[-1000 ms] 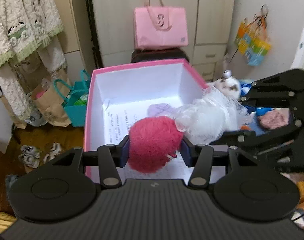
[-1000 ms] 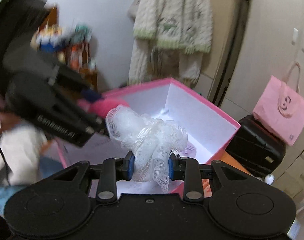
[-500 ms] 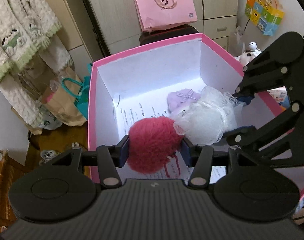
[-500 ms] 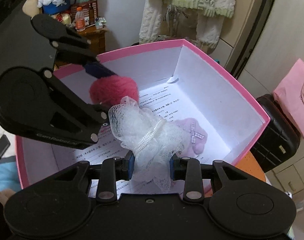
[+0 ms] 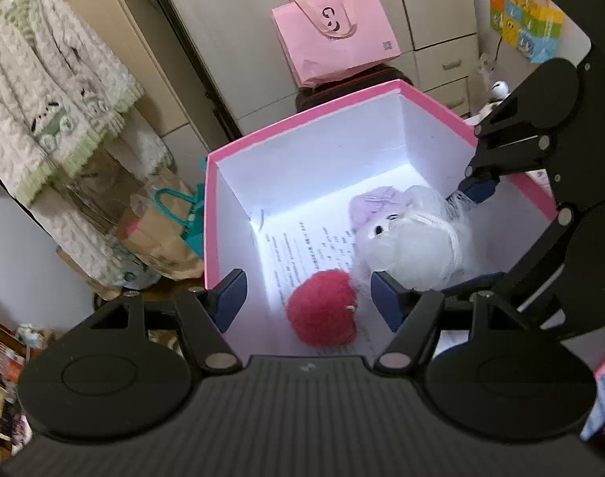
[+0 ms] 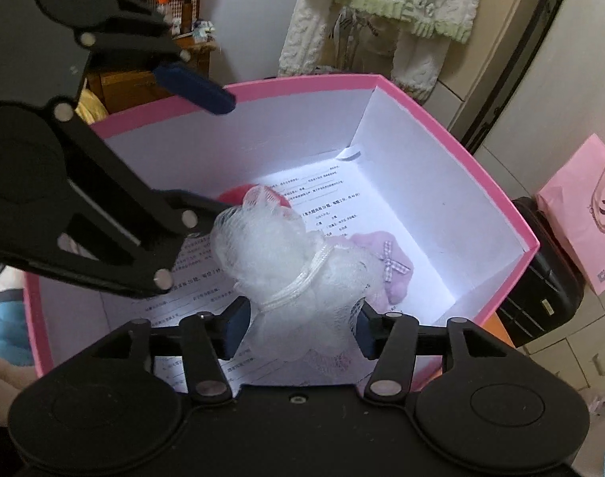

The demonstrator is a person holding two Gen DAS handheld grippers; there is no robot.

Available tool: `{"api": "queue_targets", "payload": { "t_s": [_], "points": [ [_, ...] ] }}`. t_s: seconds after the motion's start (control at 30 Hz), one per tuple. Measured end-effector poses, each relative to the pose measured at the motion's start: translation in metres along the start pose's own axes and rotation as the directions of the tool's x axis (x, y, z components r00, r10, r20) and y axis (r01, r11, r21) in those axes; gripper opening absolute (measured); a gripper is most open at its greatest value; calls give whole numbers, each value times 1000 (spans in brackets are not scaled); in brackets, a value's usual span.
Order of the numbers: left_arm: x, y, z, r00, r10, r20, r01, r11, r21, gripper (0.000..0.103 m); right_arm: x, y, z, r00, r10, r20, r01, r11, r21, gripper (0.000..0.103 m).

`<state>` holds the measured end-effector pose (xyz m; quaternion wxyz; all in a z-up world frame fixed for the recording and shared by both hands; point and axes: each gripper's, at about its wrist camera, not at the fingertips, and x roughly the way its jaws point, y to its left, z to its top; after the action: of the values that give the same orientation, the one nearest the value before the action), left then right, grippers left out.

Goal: Organize soft objects
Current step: 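Open both grippers to drop the pom-pom and bath puff into the box, then withdraw both tools from the box toward the remaining items on the table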

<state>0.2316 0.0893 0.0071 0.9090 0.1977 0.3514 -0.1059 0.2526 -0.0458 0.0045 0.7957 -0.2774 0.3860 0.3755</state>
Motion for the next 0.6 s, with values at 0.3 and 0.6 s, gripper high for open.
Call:
{"api": "queue_targets", "payload": {
  "t_s": [0.3,0.6],
  "points": [
    [-27,11,-2,999,23,49,-19,997,-69,80,-23,-2,-11,997,-12,71,7,998,70,71],
    [-54,14,-9,995,-85,50,90,990,-112,80,-59,9,-27,988,-14,155,-5,992,124,71]
  ]
}}
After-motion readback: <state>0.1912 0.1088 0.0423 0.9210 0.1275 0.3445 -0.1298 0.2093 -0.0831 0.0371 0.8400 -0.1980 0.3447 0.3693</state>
